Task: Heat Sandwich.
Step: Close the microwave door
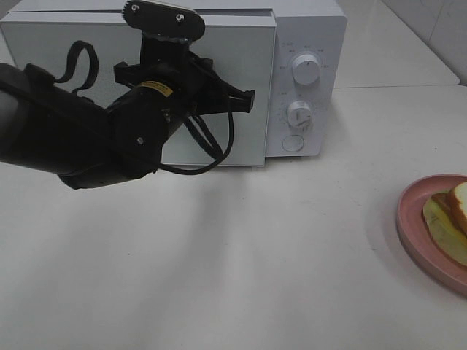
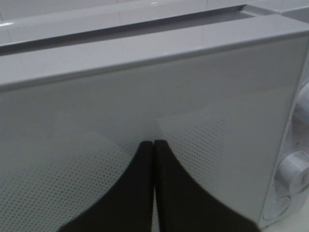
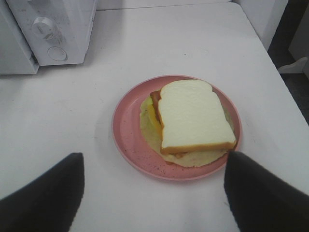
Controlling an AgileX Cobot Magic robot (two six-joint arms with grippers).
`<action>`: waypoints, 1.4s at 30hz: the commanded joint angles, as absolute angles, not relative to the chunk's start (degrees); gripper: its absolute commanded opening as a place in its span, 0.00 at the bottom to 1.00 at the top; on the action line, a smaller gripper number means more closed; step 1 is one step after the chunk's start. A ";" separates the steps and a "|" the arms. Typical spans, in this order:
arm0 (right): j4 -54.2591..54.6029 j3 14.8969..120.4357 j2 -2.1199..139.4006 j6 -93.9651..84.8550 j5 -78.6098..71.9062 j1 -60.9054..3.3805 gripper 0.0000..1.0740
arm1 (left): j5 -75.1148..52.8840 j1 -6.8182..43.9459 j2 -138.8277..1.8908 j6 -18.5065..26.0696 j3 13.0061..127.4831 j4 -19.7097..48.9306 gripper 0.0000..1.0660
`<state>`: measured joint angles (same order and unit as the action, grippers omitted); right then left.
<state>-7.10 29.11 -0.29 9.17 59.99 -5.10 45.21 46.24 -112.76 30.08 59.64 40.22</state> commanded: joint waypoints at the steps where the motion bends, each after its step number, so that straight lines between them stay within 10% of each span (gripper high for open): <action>1: -6.93 29.16 -1.78 8.31 59.53 -4.58 0.71 | 44.63 46.52 -114.08 32.54 62.05 42.97 0.00; 42: -6.93 29.16 -1.78 8.37 59.53 -4.58 0.71 | 34.38 45.49 -109.61 39.94 62.62 49.33 0.00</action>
<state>-7.10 29.11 -0.29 9.17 59.93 -5.10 33.63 44.46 -111.38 39.88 64.00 48.99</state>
